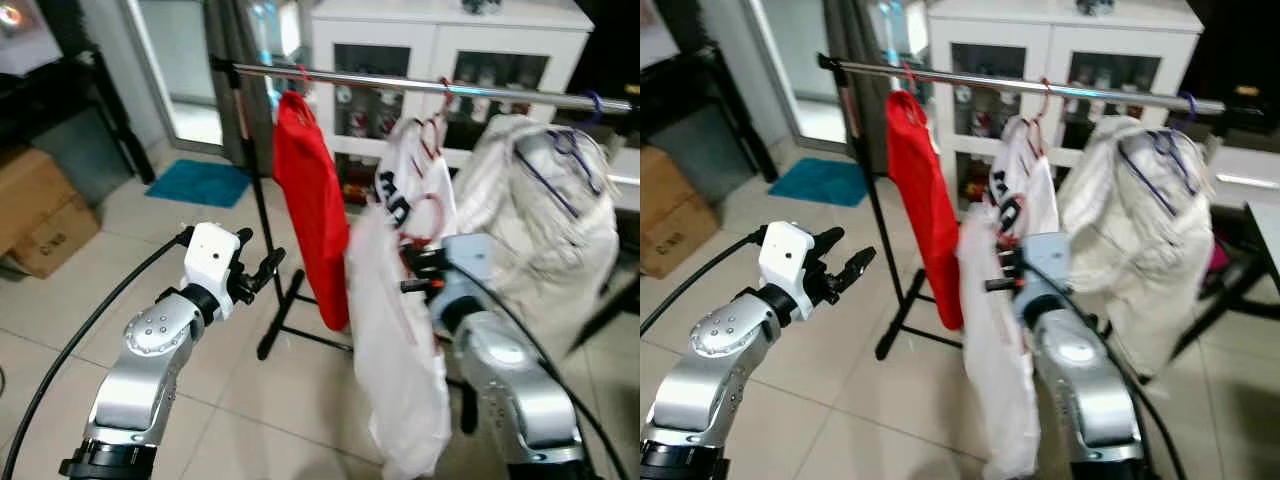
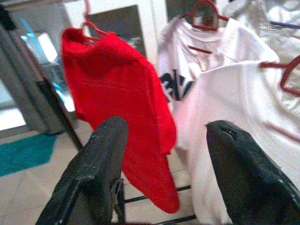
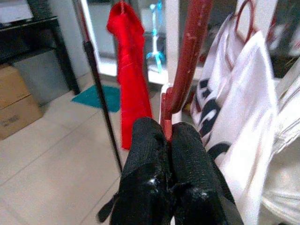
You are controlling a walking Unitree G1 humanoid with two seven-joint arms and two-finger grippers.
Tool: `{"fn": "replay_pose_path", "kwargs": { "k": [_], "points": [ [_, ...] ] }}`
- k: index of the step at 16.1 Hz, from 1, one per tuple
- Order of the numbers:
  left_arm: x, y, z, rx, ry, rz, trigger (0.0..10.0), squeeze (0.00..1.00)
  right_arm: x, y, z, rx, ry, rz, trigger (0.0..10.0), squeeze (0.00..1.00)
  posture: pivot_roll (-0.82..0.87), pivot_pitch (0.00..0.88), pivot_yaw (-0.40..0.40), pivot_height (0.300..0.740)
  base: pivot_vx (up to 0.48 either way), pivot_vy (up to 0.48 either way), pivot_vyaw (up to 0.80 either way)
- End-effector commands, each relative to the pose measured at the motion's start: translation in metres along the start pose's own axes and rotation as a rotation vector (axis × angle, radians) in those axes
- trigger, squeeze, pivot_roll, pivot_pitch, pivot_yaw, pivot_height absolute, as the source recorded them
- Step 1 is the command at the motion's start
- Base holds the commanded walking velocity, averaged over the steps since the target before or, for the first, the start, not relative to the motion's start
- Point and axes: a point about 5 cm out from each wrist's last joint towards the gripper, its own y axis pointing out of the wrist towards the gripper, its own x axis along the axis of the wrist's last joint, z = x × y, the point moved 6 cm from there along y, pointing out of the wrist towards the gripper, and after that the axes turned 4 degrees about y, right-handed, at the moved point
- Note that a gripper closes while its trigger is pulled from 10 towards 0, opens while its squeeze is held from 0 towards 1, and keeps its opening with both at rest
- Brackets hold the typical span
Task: Hang hanger
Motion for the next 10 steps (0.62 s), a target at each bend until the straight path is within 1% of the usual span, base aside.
{"fn": "replay_pose_path", "kwargs": {
  "k": [1, 3, 5, 7, 8, 10],
  "points": [
    [0.0016, -0.0027, 0.0072, 0.016, 0.016, 0.008, 10.0, 0.00, 0.0186, 0.0048, 0.0103, 0.022, -0.011, -0.067, 10.0, 0.00, -0.05, 0.000, 0.044, 0.740, 0.322, 0.000, 0.00],
    [0.0019, -0.0038, 0.0074, 0.013, 0.022, 0.011, 10.0, 0.00, 0.0200, 0.0060, 0.0095, 0.026, -0.021, -0.069, 10.0, 0.00, -0.05, 0.000, 0.043, 0.740, 0.324, 0.000, 0.00],
    [0.0000, -0.0055, 0.0081, 0.010, 0.024, 0.020, 10.0, 0.00, 0.0189, 0.0081, 0.0152, 0.052, -0.029, -0.061, 10.0, 0.00, -0.04, 0.000, 0.035, 0.740, 0.322, 0.000, 0.00],
    [-0.0012, -0.0073, 0.0089, 0.011, 0.020, 0.025, 10.0, 0.00, 0.0214, 0.0102, 0.0161, 0.047, -0.040, -0.067, 10.0, 0.00, -0.04, 0.000, 0.030, 0.740, 0.322, 0.000, 0.00],
    [-0.0017, -0.0090, 0.0081, 0.007, 0.019, 0.027, 10.0, 0.00, 0.0224, 0.0111, 0.0171, 0.050, -0.069, -0.069, 10.0, 0.00, -0.04, 0.000, 0.028, 0.740, 0.319, 0.000, 0.00],
    [-0.0038, -0.0085, 0.0072, -0.003, 0.023, 0.033, 10.0, 0.00, 0.0252, 0.0138, 0.0185, 0.058, -0.093, -0.074, 10.0, 0.00, -0.04, 0.000, 0.026, 0.740, 0.322, 0.000, 0.00]
  ]
}}
